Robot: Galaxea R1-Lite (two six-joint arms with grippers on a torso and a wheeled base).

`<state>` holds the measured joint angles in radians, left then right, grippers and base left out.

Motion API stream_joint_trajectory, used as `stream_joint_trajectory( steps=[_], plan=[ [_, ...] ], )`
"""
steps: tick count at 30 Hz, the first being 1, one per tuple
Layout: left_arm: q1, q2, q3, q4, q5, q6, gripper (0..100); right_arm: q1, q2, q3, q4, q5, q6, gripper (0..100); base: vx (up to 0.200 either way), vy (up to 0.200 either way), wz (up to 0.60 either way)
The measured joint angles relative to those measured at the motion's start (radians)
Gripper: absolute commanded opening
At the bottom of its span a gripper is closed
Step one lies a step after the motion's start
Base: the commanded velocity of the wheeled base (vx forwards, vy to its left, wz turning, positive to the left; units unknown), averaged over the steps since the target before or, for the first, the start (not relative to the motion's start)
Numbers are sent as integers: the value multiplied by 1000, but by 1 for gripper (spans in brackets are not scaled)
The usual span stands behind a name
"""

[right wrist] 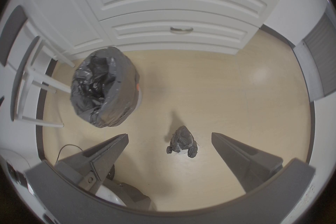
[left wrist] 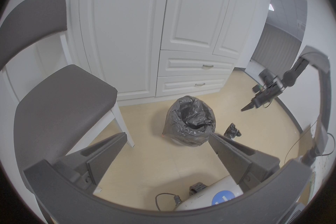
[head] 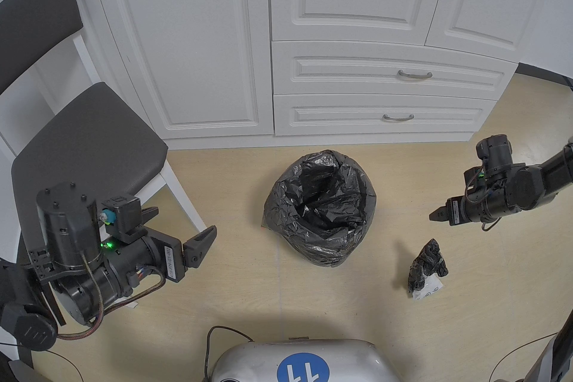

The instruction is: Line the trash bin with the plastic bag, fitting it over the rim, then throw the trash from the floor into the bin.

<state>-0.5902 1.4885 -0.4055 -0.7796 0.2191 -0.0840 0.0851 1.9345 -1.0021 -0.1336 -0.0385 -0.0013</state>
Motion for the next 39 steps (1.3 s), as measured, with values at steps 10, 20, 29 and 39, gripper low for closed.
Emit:
stream_joint_trajectory(
  steps=[10, 20, 29, 39],
  plan=[
    [2, -130, 36, 7, 3, -46, 100, -122, 363, -248, 38, 112, 69, 100, 0, 0, 0],
    [7, -164, 47, 10, 0, -55, 100, -188, 576, -368, 51, 177, 77, 100, 0, 0, 0],
    [11, -154, 48, 4, 1, -55, 100, -163, 624, -426, 99, 187, 78, 100, 0, 0, 0],
    [11, -153, 48, -3, 1, -55, 100, -138, 693, -706, 369, 186, 106, 100, 0, 0, 0]
  ],
)
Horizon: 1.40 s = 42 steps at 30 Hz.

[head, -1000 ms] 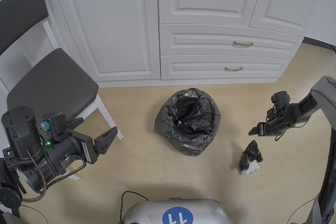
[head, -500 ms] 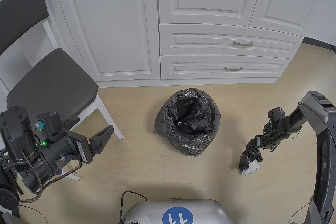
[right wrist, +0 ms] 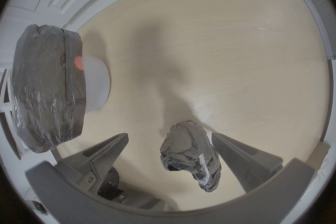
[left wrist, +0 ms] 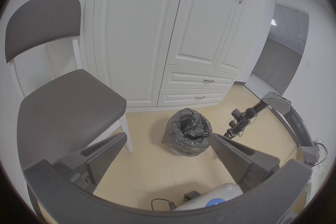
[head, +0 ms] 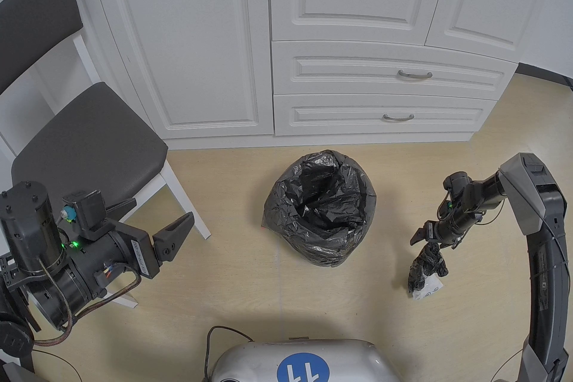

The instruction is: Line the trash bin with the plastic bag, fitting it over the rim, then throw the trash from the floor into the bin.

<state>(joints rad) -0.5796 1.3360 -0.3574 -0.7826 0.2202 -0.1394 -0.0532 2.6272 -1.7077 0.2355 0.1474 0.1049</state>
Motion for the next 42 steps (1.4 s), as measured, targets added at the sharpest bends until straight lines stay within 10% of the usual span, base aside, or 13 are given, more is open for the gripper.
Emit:
stream_joint_trajectory(
  steps=[25, 26, 37, 42],
  plan=[
    [-1, 15, 2, -3, -3, 1, 100, 12, 190, -292, 271, -113, -51, 100, 0, 0, 0],
    [-1, 16, 2, -3, -3, 1, 100, 12, 191, -292, 279, -111, -58, 0, 0, 0, 0],
    [0, 18, 2, -3, -1, 0, 100, 9, 193, -293, 285, -94, -76, 0, 0, 0, 0],
    [0, 18, 2, -2, 0, 0, 100, -7, 152, -292, 287, 20, -19, 0, 0, 0, 0]
  ],
)
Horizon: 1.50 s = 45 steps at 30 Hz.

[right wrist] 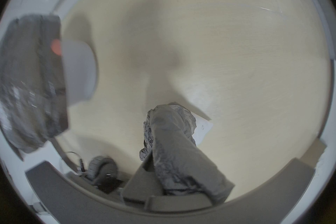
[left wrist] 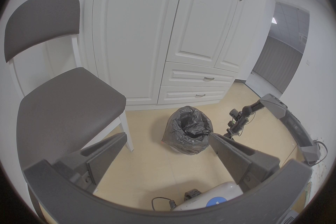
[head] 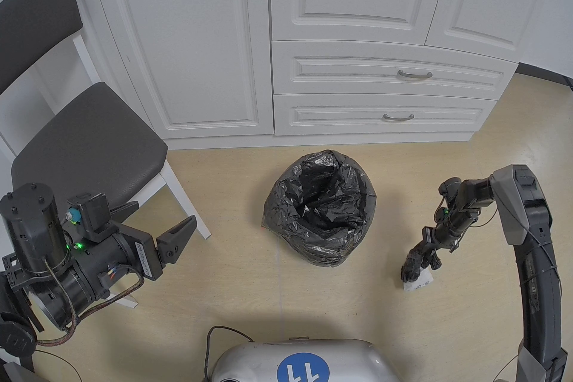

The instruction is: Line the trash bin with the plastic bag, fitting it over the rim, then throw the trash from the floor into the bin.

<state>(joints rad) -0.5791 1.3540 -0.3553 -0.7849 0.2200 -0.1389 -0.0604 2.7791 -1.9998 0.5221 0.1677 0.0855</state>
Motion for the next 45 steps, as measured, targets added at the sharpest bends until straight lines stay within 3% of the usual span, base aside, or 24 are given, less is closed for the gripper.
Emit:
stream_joint_trajectory(
  steps=[6, 15, 19, 32, 40, 45],
  plan=[
    [1, -5, -3, 0, 1, 1, 100, -13, -134, 6, 10, 166, 63, 0, 0, 0, 0],
    [1, -33, -8, 0, 3, 14, 100, 3, -427, 134, -17, 206, 90, 0, 0, 0, 0],
    [1, -50, -10, 0, 3, 22, 100, 22, -570, 262, -117, 211, 111, 0, 0, 0, 0],
    [-2, -86, -7, 0, 1, 38, 100, 212, -852, 723, -934, 238, 287, 0, 0, 0, 0],
    [-6, -108, 1, -1, -2, 57, 100, 331, -821, 885, -1474, 245, 446, 0, 0, 0, 0],
    [-7, -125, 6, -2, -4, 68, 100, 411, -728, 951, -1622, 251, 514, 0, 0, 0, 0]
  ],
)
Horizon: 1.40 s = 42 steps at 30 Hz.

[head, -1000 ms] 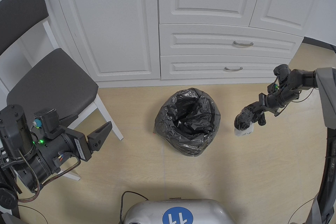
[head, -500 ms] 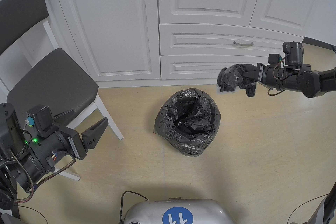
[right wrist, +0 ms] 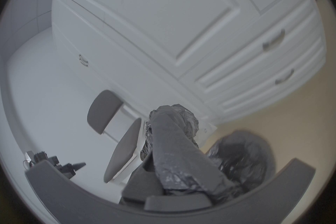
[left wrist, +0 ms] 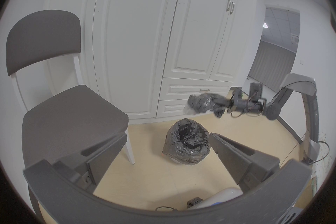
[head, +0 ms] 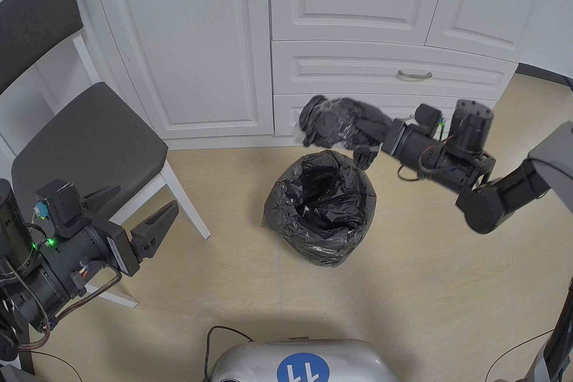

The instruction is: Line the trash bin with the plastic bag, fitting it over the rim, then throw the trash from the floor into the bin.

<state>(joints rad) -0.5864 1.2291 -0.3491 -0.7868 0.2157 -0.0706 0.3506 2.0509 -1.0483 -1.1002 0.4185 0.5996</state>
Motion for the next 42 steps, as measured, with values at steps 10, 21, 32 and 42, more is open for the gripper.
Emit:
stream_joint_trajectory(
  steps=[10, 21, 32, 42],
  plan=[
    [-1, -19, 5, 0, -1, 9, 100, 63, 110, -55, 307, -11, 31, 0, 0, 0, 0],
    [-1, -21, 7, 0, -2, 11, 100, 40, 159, -334, 708, -113, 67, 0, 0, 0, 0],
    [-1, -17, 9, 0, -1, 11, 100, -18, 273, -520, 914, -123, 74, 0, 0, 0, 0],
    [-1, -12, 9, 0, -1, 10, 100, -25, 390, -689, 1046, -125, 115, 0, 0, 0, 0]
  ],
)
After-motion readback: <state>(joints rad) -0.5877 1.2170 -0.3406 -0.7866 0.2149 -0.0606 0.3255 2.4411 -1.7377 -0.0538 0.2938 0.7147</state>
